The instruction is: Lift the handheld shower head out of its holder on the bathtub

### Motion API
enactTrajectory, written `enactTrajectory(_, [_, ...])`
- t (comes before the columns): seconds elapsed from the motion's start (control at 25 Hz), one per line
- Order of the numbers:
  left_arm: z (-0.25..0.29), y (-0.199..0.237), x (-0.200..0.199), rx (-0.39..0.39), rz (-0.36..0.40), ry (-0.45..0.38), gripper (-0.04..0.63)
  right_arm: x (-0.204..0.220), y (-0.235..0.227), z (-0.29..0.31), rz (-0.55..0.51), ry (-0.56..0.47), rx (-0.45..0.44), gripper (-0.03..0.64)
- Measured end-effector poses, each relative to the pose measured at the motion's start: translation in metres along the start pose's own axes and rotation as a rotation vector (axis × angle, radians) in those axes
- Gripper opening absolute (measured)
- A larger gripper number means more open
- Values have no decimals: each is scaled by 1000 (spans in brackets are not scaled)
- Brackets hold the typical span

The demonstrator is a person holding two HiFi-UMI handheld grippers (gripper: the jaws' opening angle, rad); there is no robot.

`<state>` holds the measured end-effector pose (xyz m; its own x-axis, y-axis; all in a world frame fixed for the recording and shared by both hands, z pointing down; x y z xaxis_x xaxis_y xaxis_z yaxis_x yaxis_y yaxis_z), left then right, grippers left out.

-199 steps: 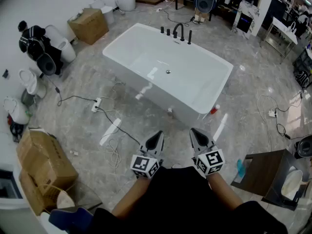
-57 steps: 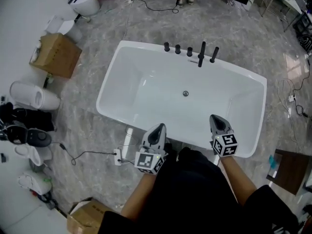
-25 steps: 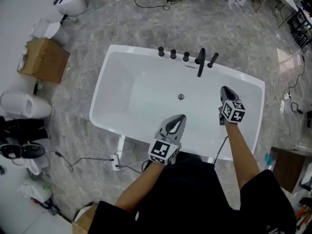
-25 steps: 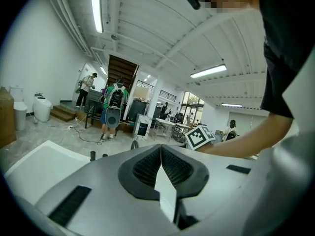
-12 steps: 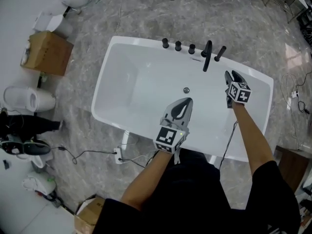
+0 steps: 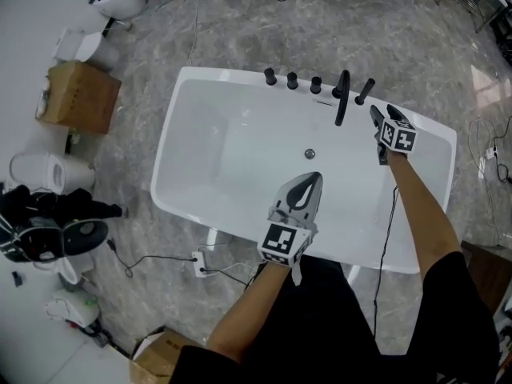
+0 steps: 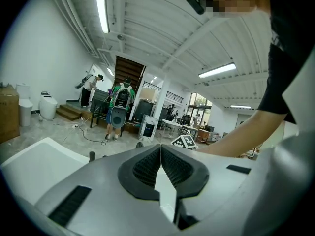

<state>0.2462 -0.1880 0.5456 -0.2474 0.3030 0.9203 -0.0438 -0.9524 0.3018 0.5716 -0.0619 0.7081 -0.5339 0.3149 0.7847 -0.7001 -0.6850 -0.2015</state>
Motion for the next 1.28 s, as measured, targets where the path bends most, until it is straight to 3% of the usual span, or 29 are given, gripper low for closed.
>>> enactTrajectory(0.28, [-1, 5, 13, -23, -24, 26, 5, -13, -14, 31, 30, -51, 14, 229])
enactTrajectory(0.8, [13, 11, 35, -41, -63, 31, 5, -7, -19, 91, -183, 11, 36, 229])
enactTrajectory(1.08, [12, 16, 58, -50, -76, 69, 5, -1, -40, 111, -162, 17, 75, 229])
enactTrajectory(1.28, [11, 22, 67, -57, -82, 76, 5, -1, -45, 125, -208, 25, 76, 229])
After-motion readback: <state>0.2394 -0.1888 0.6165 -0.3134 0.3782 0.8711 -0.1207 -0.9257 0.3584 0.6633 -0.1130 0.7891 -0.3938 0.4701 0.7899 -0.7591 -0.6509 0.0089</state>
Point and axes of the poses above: the fingertips, and each gripper's own axes: z forward along the fingers, y to its left, x out of its underside, the point moved 5 cm from there along -z, backward along the fingers, and after that the axes turned 5 degrees about -x, right-handed, at the moved point
